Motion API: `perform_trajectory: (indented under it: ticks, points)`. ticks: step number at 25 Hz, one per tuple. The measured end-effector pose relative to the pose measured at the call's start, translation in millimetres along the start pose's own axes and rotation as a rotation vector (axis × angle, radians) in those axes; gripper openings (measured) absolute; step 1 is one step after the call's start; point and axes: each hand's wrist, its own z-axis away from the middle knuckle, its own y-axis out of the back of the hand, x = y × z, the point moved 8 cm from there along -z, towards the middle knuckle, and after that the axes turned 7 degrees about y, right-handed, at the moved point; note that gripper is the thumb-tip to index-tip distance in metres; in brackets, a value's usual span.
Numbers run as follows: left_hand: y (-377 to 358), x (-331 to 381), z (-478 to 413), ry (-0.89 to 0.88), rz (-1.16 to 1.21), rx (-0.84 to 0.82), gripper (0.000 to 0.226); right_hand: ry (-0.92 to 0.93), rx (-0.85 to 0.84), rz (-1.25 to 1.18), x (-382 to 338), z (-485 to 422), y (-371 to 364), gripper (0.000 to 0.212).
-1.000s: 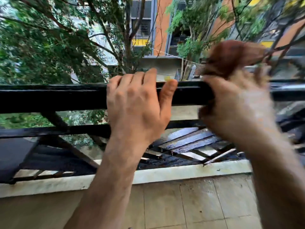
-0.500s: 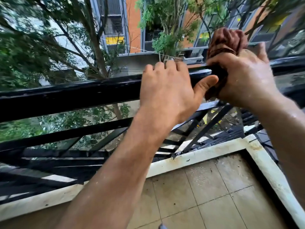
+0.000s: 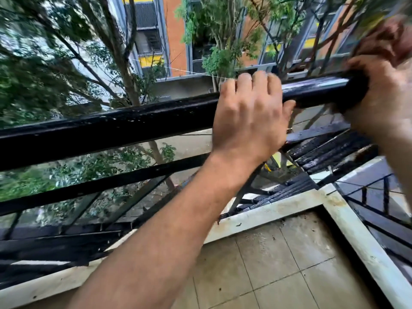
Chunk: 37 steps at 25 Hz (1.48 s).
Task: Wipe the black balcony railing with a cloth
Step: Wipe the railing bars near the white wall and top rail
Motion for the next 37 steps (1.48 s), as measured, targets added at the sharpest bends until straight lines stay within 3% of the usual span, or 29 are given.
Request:
perform_trajectory:
  ticks: [2, 3, 5, 7, 9, 11, 13, 15, 17, 18, 19, 21, 23, 25, 27, 30, 31, 34, 35, 37]
  points:
    - [-2.5, -1.4, 17.2, 0.003, 0.104, 0.21, 0.047, -0.155, 0.32, -0.244, -39.9, 44.9, -9.6, 0.078]
    - [-3.0, -0.4, 28.5, -0.017, 0.169, 0.289, 0.049, -0.227, 0.385, -0.412, -66.1, 73.6, -26.1, 0.085]
    - [-2.7, 1.9, 54.1, -0.119, 0.303, 0.379, 0.05, -0.199, 0.185, -0.561, -126.0, 111.9, -72.0, 0.074]
    - [-13.5, -4.7, 75.3, -0.235, 0.489, 0.357, 0.044, 0.066, -0.103, -0.427, -170.8, 126.7, -108.2, 0.061]
    - [-41.1, -10.3, 90.8, -0.266, 0.597, 0.19, 0.037, 0.396, -0.153, -0.273, -164.7, 127.4, -110.9, 0.053]
    - [-72.3, -12.4, 98.8, -0.194, 0.528, -0.003, 0.038, 0.61, -0.186, -0.128, -125.6, 117.3, -106.5, 0.066]
    - [-89.9, -10.1, 101.3, -0.093, 0.458, -0.091, 0.041, 0.37, -0.223, 0.033, -67.7, 84.9, -102.8, 0.062]
    - [-86.0, -2.7, 98.3, -0.009, 0.552, -0.034, 0.034, 0.172, -0.128, -0.019, -69.4, 72.2, -94.6, 0.041]
    - [-71.1, 11.1, 92.1, 0.008, 0.745, 0.074, 0.027, 0.223, -0.054, -0.301, -118.3, 89.4, -100.3, 0.034]
    - [-65.7, 21.0, 87.5, -0.015, 0.814, 0.089, 0.028, 0.293, -0.073, -0.405, -143.0, 107.4, -103.4, 0.043]
    - [-64.7, 31.9, 80.8, -0.045, 0.84, 0.06, 0.032, 0.428, -0.099, -0.388, -157.6, 123.9, -106.5, 0.055]
    - [-76.8, 53.4, 64.6, -0.11, 0.786, -0.095, 0.047, 0.596, -0.126, -0.119, -138.3, 122.7, -106.8, 0.068]
    - [-104.4, 71.4, 54.3, -0.136, 0.594, -0.292, 0.065, 0.388, -0.16, -0.035, -75.0, 85.3, -110.8, 0.063]
    - [-125.9, 79.9, 50.9, -0.113, 0.442, -0.417, 0.083, 0.113, -0.117, -0.032, -56.9, 70.7, -107.2, 0.048]
    - [-133.2, 86.9, 49.2, -0.043, 0.418, -0.487, 0.099, 0.151, -0.102, 0.015, -79.1, 85.8, -116.5, 0.044]
    - [-130.4, 100.9, 39.7, 0.016, 0.44, -0.536, 0.109, 0.465, -0.132, -0.011, -75.1, 97.8, -112.1, 0.06]
    - [-133.1, 111.1, 38.2, -0.012, 0.419, -0.567, 0.11, 0.427, -0.162, 0.009, -38.7, 80.4, -105.0, 0.065]
    - [-147.2, 157.0, 24.5, -0.092, 0.362, -0.613, 0.116, -0.107, -0.23, 0.179, 107.7, 24.2, -74.5, 0.066]
    - [-151.3, 171.6, 15.3, -0.088, 0.366, -0.601, 0.117, -0.155, -0.224, 0.209, 122.9, 17.3, -70.5, 0.061]
    - [-161.9, 207.0, -1.5, -0.068, 0.393, -0.609, 0.114, 0.114, -0.182, 0.196, 95.5, 18.2, -83.5, 0.054]
